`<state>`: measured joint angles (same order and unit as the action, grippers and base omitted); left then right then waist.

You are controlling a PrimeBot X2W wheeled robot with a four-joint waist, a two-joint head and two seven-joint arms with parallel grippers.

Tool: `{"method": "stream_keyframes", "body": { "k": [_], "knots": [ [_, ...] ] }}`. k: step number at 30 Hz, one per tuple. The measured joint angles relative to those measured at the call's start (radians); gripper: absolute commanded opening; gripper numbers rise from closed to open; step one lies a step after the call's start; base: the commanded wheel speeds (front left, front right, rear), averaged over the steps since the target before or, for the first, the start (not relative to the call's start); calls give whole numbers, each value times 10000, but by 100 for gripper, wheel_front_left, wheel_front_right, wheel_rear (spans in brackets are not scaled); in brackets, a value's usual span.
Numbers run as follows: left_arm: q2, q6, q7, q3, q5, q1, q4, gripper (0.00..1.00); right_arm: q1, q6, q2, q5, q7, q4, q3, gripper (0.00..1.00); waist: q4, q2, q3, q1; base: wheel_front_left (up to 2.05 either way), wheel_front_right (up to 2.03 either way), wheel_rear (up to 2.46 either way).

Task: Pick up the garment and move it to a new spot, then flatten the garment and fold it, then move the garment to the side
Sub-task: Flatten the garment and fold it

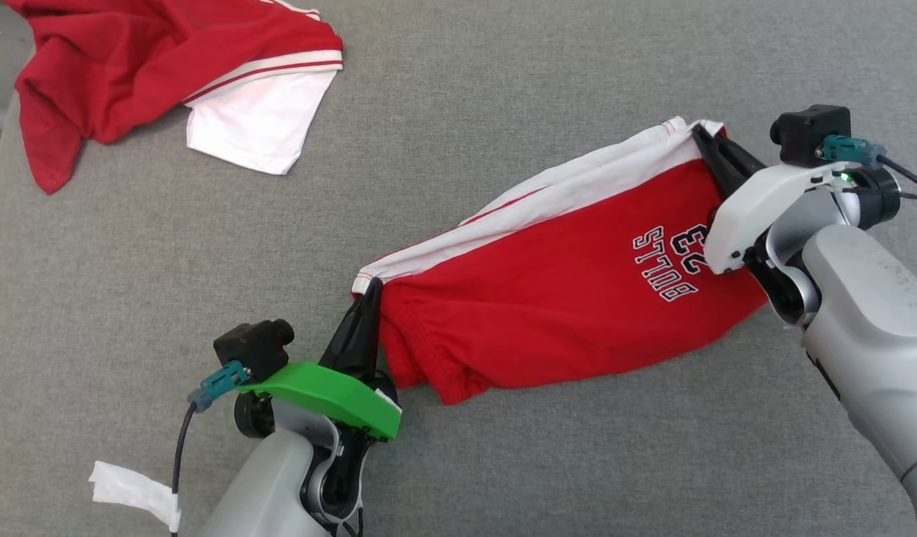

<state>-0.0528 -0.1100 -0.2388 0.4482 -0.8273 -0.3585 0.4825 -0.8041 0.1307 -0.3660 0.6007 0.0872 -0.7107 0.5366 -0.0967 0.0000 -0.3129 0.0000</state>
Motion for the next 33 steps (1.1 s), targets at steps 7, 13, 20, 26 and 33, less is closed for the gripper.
{"method": "stream_keyframes", "body": {
  "k": [7, 13, 20, 26, 33],
  "knots": [
    [21, 13, -63, 512, -65, -285, 36, 0, -975, 0, -6, 445, 215, -1244, 899, 16, -364, 0, -263, 0, 0, 0, 0],
    [25, 242, -178, 742, 249, -315, -483, 100, -1362, 0, -25, 784, 604, -2013, 1490, 100, -623, 0, -280, 0, 0, 0, 0],
    [-353, 589, -219, 623, 874, 417, -1733, 100, -1496, 0, -276, 1252, 1039, -2382, 2098, 100, -655, 0, 55, 0, 0, 0, 0],
    [-888, 991, -224, 276, 1183, 1440, -2924, 100, -1279, 0, -746, 1778, 1177, -2380, 2633, 100, -578, 0, 519, 0, 0, 0, 0],
    [-1051, 1285, -236, -31, 1333, 2127, -3685, 100, -409, 0, -1070, 2594, 635, -2125, 3333, 100, -519, 0, 1145, 0, 0, 0, 0]
  ]
}}
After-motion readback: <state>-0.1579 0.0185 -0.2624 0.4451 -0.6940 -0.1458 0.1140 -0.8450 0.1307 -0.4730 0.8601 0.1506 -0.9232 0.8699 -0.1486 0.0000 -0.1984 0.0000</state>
